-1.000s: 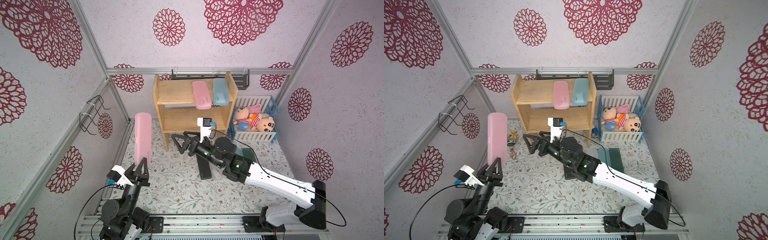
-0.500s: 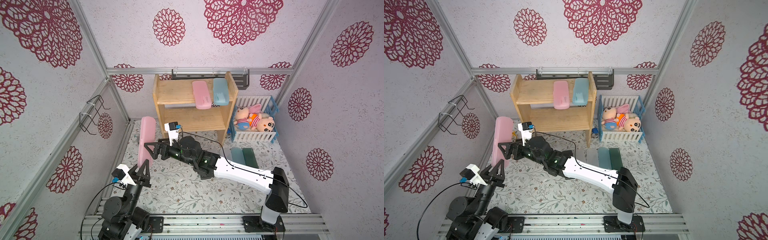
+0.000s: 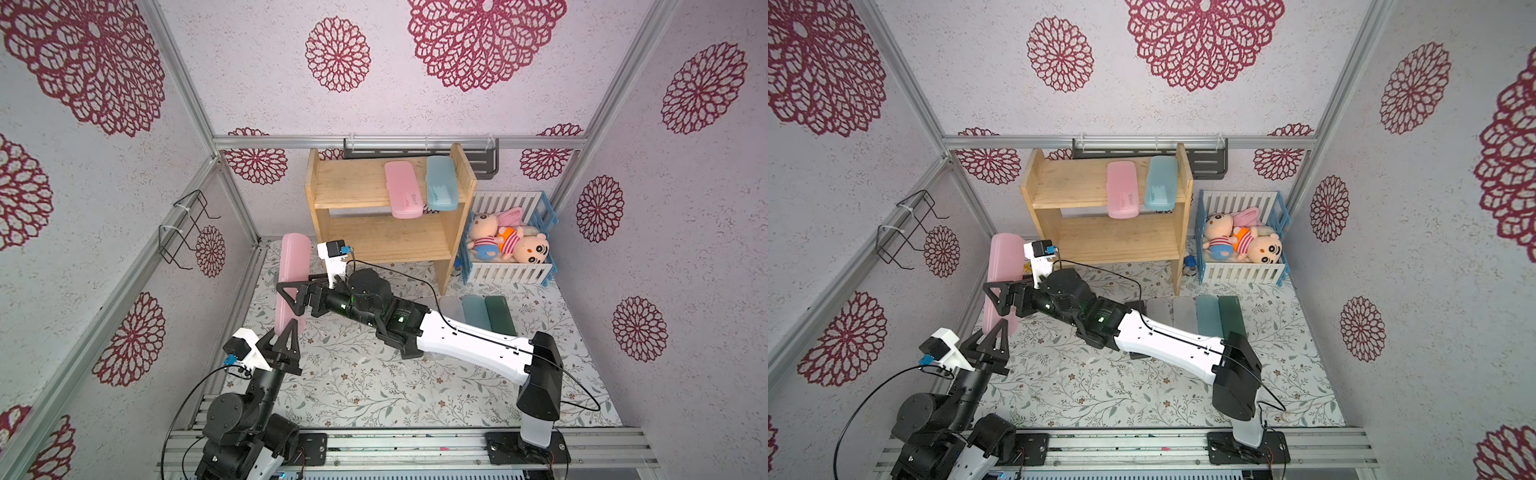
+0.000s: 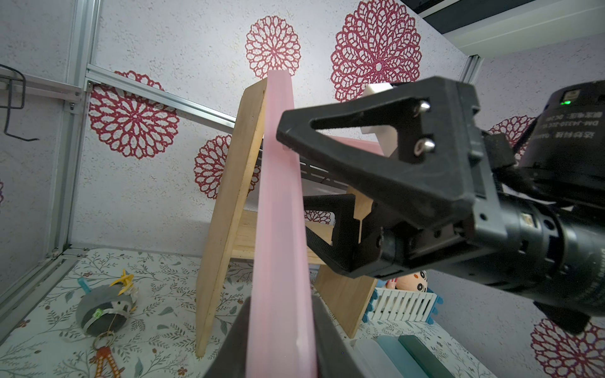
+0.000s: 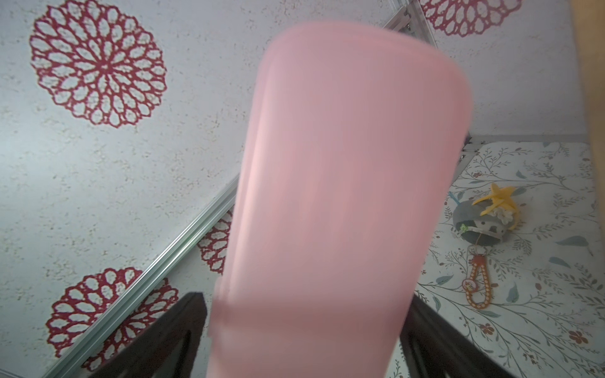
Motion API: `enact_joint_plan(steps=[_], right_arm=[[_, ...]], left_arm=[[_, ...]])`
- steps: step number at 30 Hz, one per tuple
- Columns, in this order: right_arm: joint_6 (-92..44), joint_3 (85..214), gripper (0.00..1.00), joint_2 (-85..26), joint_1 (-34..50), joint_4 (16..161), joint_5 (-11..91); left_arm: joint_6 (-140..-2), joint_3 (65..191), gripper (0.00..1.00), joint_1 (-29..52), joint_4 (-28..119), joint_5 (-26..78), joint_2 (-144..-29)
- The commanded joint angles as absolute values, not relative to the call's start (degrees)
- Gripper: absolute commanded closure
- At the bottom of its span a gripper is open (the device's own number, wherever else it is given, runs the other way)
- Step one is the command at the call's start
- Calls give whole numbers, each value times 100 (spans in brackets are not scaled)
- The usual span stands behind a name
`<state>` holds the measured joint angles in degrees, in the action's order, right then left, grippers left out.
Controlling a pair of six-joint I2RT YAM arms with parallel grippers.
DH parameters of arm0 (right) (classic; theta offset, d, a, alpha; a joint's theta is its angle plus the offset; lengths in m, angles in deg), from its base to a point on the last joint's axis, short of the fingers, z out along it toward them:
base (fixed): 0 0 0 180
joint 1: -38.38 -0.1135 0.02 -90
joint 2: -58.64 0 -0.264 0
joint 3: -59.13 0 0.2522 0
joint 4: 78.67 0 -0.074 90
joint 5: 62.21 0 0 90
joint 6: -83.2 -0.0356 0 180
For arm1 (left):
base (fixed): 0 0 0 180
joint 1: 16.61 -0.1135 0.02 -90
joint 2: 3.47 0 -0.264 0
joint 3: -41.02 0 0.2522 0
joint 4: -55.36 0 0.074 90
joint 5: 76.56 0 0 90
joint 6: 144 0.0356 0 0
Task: Remove the pencil cases from the shelf
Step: Place the pencil case at the center of the board.
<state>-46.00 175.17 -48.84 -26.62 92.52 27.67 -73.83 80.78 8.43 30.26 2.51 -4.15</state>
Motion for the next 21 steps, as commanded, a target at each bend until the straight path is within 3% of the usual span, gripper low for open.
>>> enact_joint_plan(steps=[1,5,7,8,9,10,15,21], right_arm=[[-4675,17774,12,-4916,-2703,9267,2796],[-4749,17792,32,-4966,-2686,9276,2797],[-4743,17771,37,-4957,-2684,9242,2772],[-4716,17750,38,-4929,-2684,9212,2740],[-4661,17716,39,-4884,-2676,9174,2686],[-4603,17669,39,-4847,-2666,9133,2620],[-4268,16970,39,-4516,-2426,8472,2079],[-4372,15491,37,-4253,-1972,7841,1818]], left_arm=[[-7298,8123,100,868,3088,380,-355],[-7288,8165,100,864,3001,340,-356],[-7299,8184,84,869,2944,269,-355],[-7309,8192,68,865,2921,234,-356],[-7332,8194,45,863,2910,148,-356],[-7380,8194,3,869,2887,5,-355],[-8114,8365,3,865,2230,-1480,-358],[-8565,8333,3,866,1847,-1864,-364]])
